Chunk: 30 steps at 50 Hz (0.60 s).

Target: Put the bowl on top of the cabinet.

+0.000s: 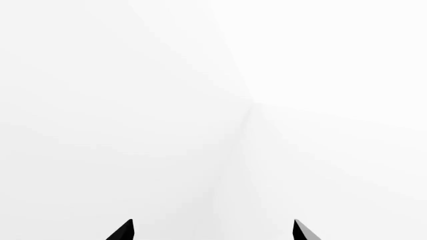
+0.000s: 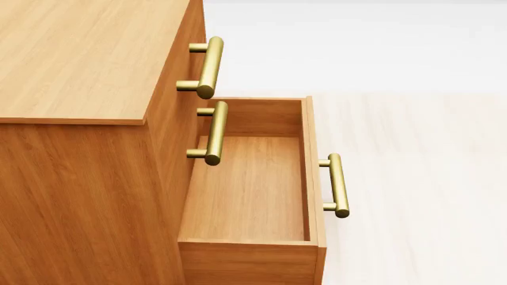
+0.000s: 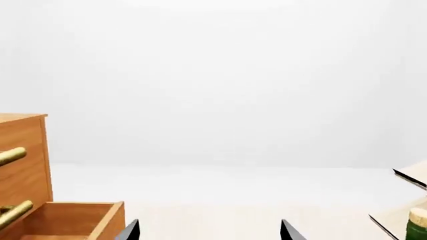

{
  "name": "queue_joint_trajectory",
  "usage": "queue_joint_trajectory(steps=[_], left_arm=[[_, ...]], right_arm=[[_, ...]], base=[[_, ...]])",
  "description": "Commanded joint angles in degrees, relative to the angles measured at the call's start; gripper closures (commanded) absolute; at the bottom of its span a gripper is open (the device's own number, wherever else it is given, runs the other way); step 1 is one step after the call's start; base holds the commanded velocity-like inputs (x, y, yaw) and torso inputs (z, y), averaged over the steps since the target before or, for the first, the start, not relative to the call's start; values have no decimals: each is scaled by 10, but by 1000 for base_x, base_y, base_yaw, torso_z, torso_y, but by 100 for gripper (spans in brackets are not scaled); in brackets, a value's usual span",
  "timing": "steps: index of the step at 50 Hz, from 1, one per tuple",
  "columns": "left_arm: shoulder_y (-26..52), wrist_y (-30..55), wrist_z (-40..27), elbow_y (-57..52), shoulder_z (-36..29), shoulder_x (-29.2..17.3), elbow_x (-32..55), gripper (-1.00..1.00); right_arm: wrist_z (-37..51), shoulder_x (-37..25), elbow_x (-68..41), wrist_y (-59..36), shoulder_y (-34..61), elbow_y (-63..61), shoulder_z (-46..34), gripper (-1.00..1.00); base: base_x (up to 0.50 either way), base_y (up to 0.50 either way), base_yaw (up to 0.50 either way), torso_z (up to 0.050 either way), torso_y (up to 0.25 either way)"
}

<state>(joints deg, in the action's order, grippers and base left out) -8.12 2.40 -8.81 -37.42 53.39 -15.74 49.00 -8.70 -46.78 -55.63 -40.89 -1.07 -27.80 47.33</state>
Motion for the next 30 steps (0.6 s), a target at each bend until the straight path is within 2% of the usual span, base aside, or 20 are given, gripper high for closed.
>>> queue_joint_trajectory(steps=[1,7,14,30], left_arm=[[-1,-1,2,1,-2,0,-1,-100],[-1,-2,2,2,-3,0,-1,-100],[-1,-3,3,3,-4,0,-2,-100],[-2,-5,4,4,-6,-1,-1,-100]], right_arm=[[-85,-148,-86,-157,-33,74,15,-100],[-131,-186,-61,-199,-95,91,-6,-100],[-161,-193,-23,-199,-138,102,-27,-100],[-168,-209,-9,-206,-148,130,-54,-100]], base=[[0,0,0,0,0],[0,0,0,0,0],[0,0,0,0,0],[0,0,0,0,0]])
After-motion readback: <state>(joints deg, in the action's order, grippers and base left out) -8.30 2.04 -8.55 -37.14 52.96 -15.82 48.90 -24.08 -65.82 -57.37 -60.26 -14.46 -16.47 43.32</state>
